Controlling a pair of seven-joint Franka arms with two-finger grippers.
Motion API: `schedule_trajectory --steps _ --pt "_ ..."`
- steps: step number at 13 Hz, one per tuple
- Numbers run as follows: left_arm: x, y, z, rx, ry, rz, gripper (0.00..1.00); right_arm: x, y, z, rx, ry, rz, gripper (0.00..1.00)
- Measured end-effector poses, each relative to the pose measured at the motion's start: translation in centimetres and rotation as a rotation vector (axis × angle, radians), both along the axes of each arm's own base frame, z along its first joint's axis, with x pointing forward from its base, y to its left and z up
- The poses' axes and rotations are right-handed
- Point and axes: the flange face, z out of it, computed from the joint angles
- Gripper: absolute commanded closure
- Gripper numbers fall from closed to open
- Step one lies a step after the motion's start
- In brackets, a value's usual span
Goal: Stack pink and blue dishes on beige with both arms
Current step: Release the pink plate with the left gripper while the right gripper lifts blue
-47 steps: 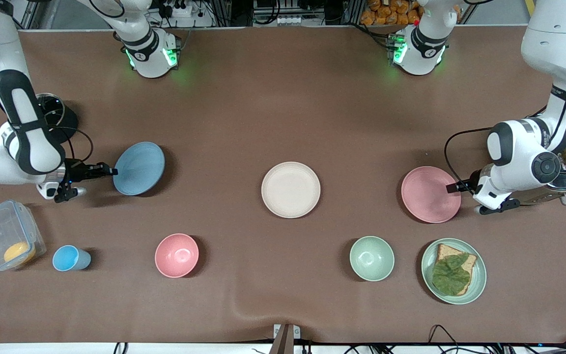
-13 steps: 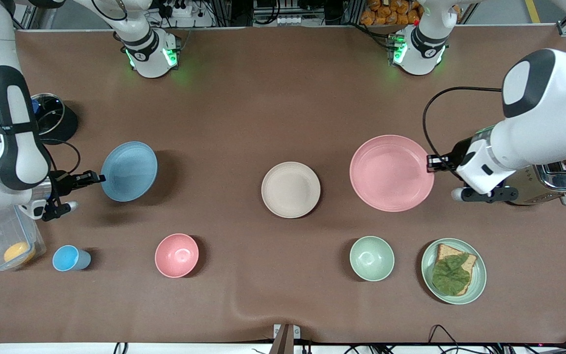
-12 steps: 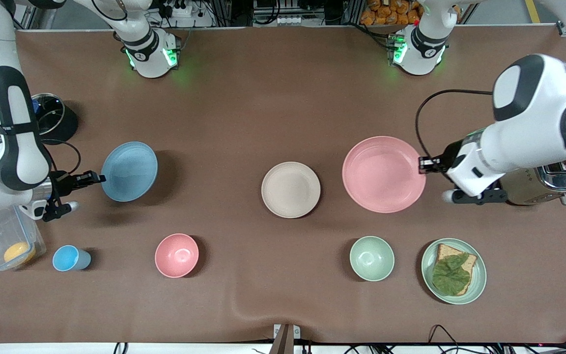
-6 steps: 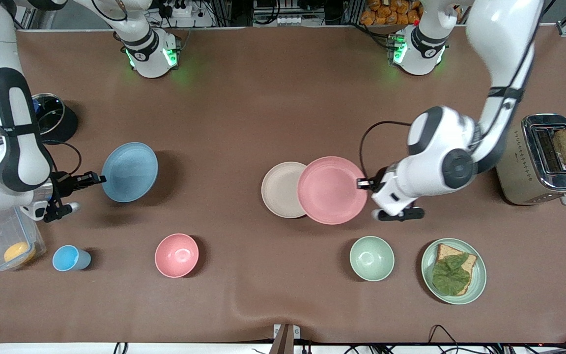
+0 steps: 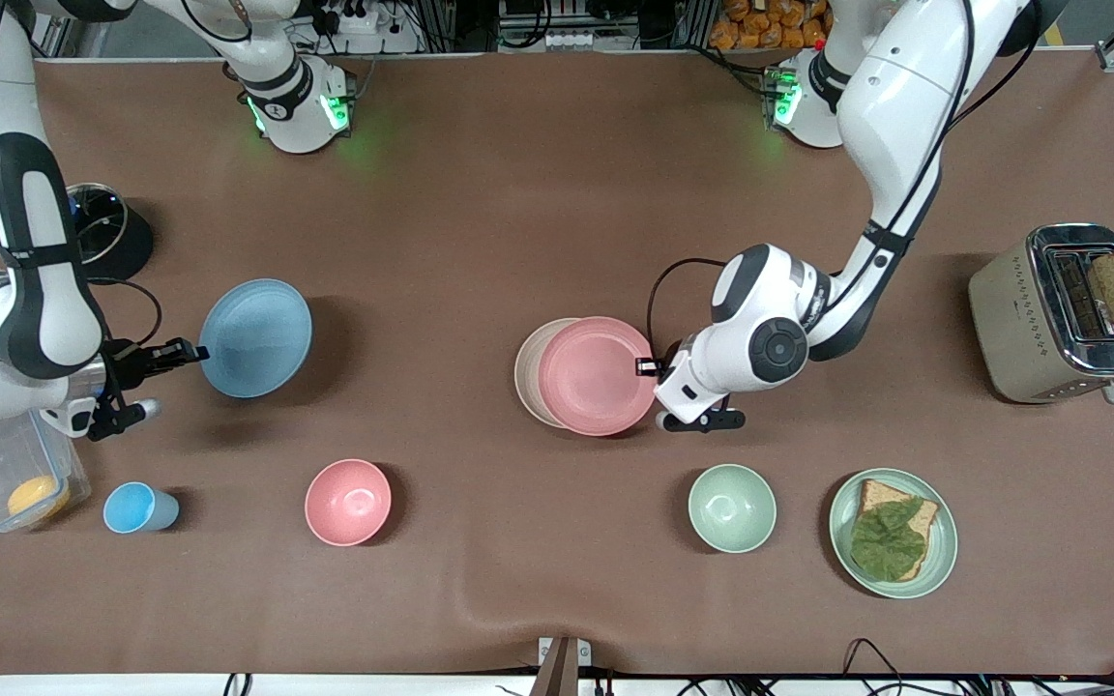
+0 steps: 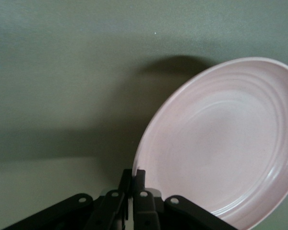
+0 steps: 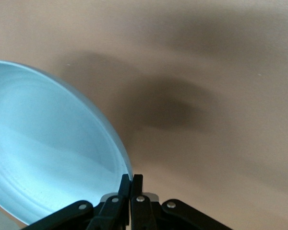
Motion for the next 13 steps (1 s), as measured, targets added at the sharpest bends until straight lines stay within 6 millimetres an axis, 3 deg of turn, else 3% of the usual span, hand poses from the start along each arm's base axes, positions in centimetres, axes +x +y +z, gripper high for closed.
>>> schedule_trajectory --steps 3,8,13 --pt "-0.4 -1.1 -1.1 -0.01 -0.013 -0.005 1.0 0.6 2.0 1.2 -0.016 0.032 -0.011 1.0" --pt "-1.3 -2.8 -1.0 -0.013 -0.018 -0.023 1.0 1.7 5.5 3.5 -0.05 0.084 -0.029 1.0" --pt "-1.8 -3.5 -1.3 -0.01 -0.014 -0.027 1.0 2.2 8.8 4.6 -0.085 0.11 -0.043 1.0"
